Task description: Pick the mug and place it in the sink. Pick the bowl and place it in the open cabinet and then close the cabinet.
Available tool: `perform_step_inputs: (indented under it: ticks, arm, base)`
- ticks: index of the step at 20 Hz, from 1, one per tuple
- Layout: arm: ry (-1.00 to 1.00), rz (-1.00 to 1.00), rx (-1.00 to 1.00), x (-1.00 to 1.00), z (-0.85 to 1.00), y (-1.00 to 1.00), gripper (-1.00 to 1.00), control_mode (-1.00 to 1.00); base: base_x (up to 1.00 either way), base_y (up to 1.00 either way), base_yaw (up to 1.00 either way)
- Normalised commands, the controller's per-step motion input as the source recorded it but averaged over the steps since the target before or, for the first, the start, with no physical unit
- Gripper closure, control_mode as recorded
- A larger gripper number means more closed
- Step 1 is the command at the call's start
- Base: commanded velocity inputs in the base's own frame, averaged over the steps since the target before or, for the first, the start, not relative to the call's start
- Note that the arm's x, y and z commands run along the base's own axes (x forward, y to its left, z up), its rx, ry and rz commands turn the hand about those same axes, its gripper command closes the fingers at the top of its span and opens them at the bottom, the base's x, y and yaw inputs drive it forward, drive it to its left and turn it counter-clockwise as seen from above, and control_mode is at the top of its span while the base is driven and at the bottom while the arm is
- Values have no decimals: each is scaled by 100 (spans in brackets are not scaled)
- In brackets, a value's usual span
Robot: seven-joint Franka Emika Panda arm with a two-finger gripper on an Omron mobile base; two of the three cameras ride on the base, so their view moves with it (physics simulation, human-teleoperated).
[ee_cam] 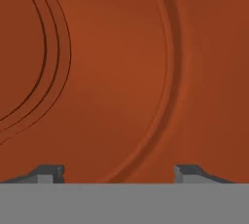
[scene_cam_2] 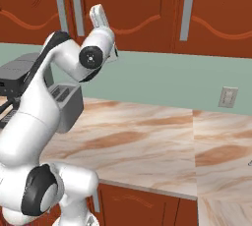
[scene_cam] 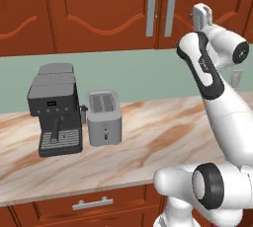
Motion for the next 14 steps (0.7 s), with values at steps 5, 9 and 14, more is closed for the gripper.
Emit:
perform_step_inputs:
  ticks: [5, 9, 14]
  arm:
    - [20, -42, 0, 100, -4, 0, -100, -100]
    - [23, -34, 1, 100, 0, -9, -100, -100]
    - [30, -31, 7, 85, 0, -34, -100, -100]
  base:
    - [0, 0, 0]
    - [0, 0, 0]
    - [0, 0, 0]
